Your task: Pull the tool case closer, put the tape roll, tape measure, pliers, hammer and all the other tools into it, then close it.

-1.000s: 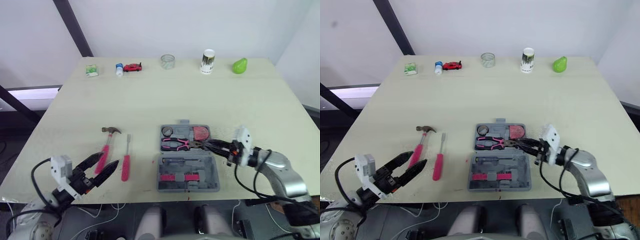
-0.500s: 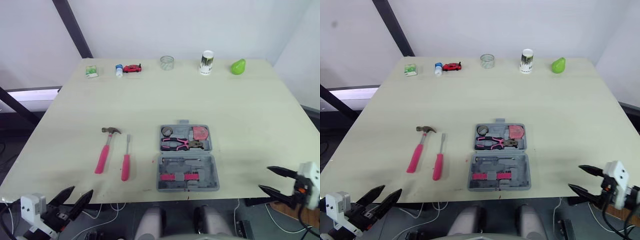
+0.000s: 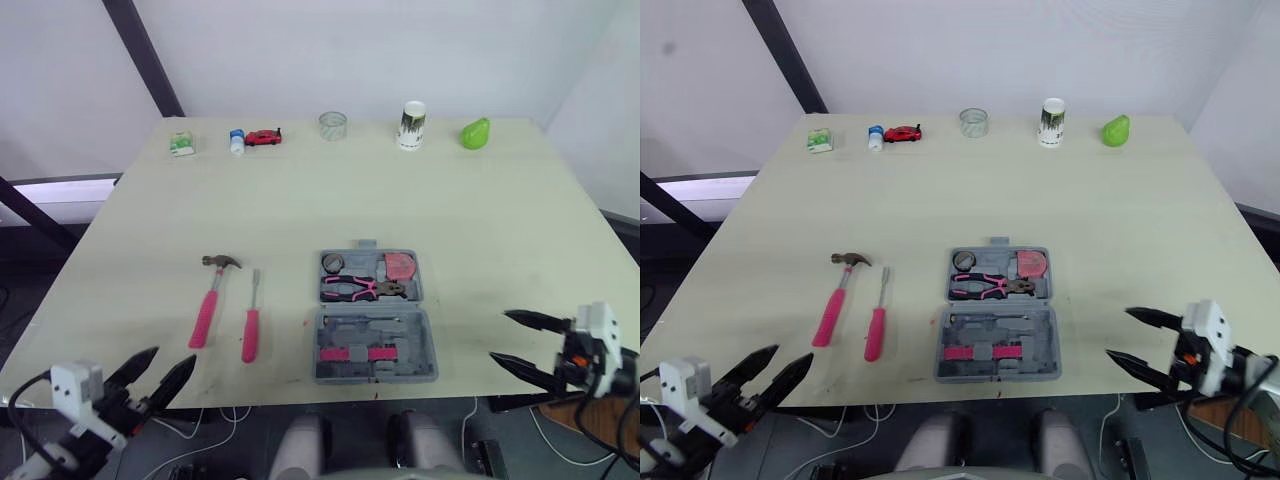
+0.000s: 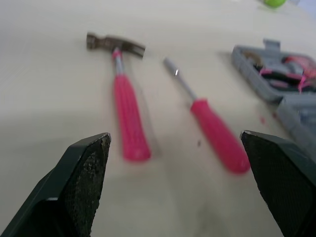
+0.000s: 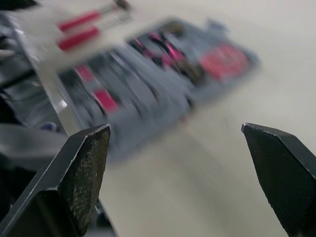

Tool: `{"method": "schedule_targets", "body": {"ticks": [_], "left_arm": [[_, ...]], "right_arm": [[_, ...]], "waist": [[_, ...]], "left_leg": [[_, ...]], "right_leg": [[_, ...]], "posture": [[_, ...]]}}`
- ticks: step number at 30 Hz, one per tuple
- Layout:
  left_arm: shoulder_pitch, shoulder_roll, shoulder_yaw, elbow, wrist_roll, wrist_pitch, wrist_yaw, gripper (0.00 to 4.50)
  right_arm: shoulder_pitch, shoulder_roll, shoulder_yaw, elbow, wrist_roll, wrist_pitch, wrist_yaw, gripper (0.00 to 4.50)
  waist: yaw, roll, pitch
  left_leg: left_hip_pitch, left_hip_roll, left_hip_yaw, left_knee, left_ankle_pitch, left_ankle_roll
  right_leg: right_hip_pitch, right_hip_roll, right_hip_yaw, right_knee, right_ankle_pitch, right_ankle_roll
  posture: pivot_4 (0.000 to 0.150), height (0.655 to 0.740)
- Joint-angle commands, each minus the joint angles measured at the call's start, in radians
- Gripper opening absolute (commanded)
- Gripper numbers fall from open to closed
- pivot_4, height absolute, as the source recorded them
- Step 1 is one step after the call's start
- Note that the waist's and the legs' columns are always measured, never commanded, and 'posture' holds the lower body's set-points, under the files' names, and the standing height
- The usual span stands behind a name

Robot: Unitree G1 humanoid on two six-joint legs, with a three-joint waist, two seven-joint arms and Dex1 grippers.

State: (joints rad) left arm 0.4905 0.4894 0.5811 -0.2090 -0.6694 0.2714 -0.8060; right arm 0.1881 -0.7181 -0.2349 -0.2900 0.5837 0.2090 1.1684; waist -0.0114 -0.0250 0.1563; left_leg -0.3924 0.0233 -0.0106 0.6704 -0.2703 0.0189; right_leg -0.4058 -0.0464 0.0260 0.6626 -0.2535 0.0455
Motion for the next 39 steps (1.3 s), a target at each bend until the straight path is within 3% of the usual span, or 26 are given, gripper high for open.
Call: {"method": "schedule_targets", "body": {"ticks": [1, 7, 18, 31, 39], "left_arm": [[-0.072, 0.043, 0.003, -0.104, 0.02, 0.151, 0.212, 4.5], [-0.245, 0.136, -0.051, -0.12, 0.041, 0.383, 0.383, 4.5], [-0.52, 0.211, -0.186, 0.067, 0.146, 0.522, 0.433, 4.5], [-0.806, 0.147, -0.354, 0.373, 0.326, 0.497, 0.485, 4.5], [-0.858, 0.107, -0.389, 0.468, 0.39, 0.445, 0.487, 4.5]], "right_arm": [[-0.087, 0.007, 0.056, -0.105, 0.047, 0.044, -0.018, 4.46], [-0.251, 0.028, 0.134, -0.17, 0.096, 0.131, -0.067, 4.46], [-0.336, 0.028, 0.161, -0.207, 0.125, 0.192, -0.104, 4.46], [-0.333, 0.026, 0.164, -0.234, 0.126, 0.198, -0.135, 4.46], [-0.321, 0.017, 0.153, -0.251, 0.128, 0.202, -0.145, 4.46]], "waist": [[0.001, 0.0, 0.0], [0.001, 0.0, 0.0], [0.003, 0.0, 0.001], [0.0, 0.0, 0.001], [0.002, 0.0, 0.001]], "left_leg": [[0.0, 0.0, -0.001, 0.0, 0.0, 0.0], [-0.001, -0.001, -0.002, 0.0, 0.0, 0.0], [-0.001, -0.001, -0.003, 0.0, 0.0, 0.0], [-0.003, -0.003, -0.006, 0.0, 0.0, 0.0], [-0.004, -0.004, -0.007, 0.0, 0.0, 0.0]], "right_leg": [[0.0, 0.0, 0.0, 0.0, 0.0, 0.0], [0.0, 0.0, -0.001, 0.0, 0.001, 0.001], [0.0, -0.001, -0.003, 0.001, 0.001, 0.0], [0.0, -0.001, -0.004, 0.001, 0.001, 0.001], [0.0, -0.001, -0.005, 0.001, 0.002, 0.002]], "posture": [[0.15, 0.74], [0.15, 0.74], [0.15, 0.74], [0.15, 0.74], [0.15, 0.74]]}}
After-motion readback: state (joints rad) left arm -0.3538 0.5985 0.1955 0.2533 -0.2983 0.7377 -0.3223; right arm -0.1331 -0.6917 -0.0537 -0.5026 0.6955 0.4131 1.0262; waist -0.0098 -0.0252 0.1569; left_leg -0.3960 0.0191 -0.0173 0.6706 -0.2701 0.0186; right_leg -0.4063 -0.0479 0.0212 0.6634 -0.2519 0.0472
